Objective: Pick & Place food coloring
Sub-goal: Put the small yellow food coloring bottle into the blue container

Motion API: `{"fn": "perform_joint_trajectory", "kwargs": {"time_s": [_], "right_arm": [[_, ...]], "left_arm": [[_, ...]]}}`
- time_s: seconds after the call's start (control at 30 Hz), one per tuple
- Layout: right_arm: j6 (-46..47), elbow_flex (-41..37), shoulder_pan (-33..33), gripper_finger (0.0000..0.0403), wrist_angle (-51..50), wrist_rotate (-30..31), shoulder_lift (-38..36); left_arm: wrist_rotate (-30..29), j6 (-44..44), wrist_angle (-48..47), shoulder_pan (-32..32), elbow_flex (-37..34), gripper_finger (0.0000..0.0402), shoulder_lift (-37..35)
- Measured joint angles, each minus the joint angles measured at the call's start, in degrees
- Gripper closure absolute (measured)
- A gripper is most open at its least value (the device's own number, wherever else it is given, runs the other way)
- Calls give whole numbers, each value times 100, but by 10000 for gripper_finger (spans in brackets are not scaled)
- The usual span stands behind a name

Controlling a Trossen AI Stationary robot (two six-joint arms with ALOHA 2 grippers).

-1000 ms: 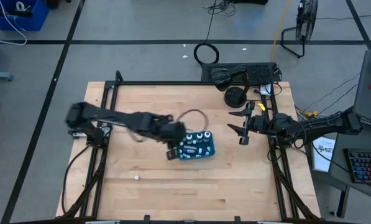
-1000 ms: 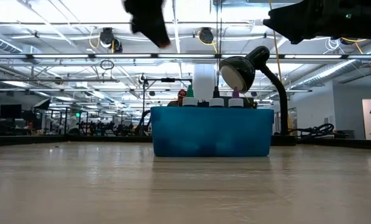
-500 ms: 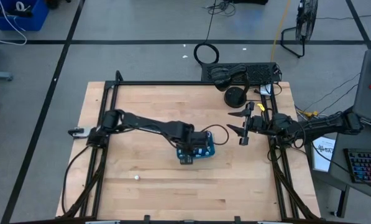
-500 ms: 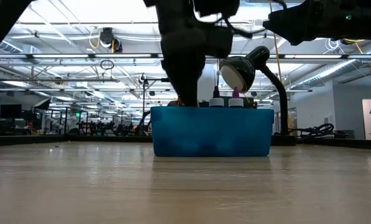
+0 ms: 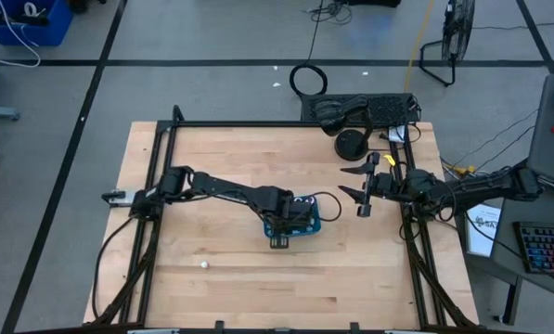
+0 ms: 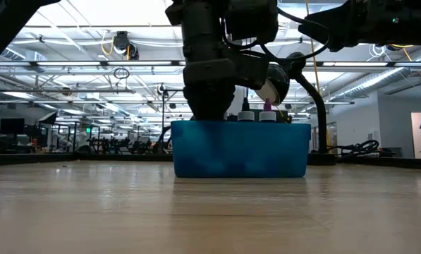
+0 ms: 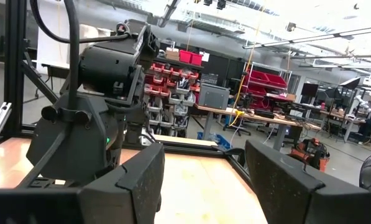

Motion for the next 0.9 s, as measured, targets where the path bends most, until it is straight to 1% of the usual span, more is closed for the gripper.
{"fn": "perform_joint_trajectory", "kwargs": {"time_s": [0.43, 0.7, 0.9], "right_arm": [[9, 0, -1, 190, 1, 0, 0], [9, 0, -2, 190, 3, 0, 0], [9, 0, -1, 190, 10, 0, 0]], "left_arm": [[-160, -17, 92, 263, -15, 337, 22], [350, 21, 24, 233, -15, 337, 18], [601, 251, -414, 180, -15, 337, 14]]}}
